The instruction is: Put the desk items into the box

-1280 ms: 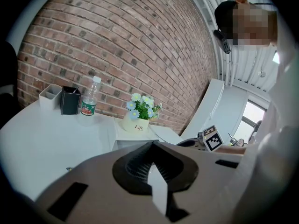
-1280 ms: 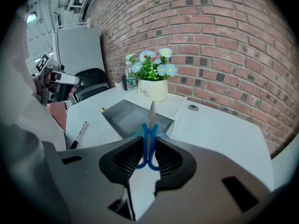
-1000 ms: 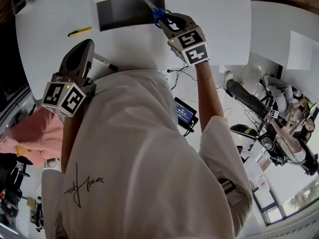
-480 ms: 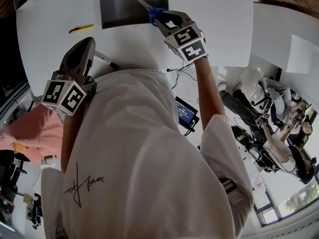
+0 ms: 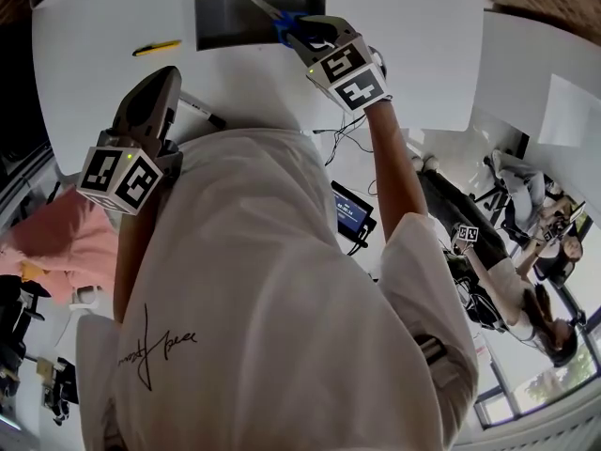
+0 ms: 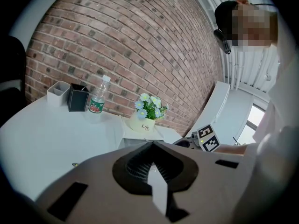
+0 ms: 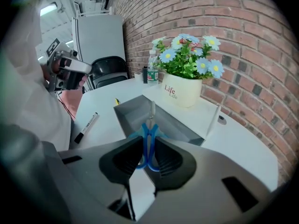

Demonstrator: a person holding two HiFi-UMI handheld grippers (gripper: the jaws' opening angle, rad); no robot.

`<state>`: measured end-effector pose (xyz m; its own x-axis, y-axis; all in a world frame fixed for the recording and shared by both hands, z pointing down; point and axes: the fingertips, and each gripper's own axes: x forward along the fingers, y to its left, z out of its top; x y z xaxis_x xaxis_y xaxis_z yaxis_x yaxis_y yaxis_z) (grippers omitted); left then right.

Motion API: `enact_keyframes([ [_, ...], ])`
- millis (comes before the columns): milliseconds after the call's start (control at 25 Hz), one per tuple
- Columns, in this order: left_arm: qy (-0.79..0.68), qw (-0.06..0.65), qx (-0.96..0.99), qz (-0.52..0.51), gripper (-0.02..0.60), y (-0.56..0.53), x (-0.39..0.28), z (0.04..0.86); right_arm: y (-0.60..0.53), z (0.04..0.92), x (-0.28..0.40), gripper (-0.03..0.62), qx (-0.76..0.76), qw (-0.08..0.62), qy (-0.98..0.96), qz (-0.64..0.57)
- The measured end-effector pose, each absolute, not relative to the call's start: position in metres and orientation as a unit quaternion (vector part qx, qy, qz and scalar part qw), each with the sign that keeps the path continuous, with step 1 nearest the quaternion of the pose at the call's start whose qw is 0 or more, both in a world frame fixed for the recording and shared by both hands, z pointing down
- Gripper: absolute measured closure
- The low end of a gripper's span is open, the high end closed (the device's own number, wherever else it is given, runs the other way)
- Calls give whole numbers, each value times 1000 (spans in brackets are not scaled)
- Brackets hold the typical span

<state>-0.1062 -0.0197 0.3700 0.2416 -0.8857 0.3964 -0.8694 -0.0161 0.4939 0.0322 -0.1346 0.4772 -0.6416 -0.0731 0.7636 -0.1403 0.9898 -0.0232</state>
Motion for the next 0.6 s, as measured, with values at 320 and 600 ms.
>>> enact_keyframes([
  [320,-618,338,710,-13,575,-19,-107,370,-134,480,24,493,42,430,-901,28],
  [600,-619,341,708,-11,575,-19,-108,370,-135,484,21,493,33,444,-895,24],
])
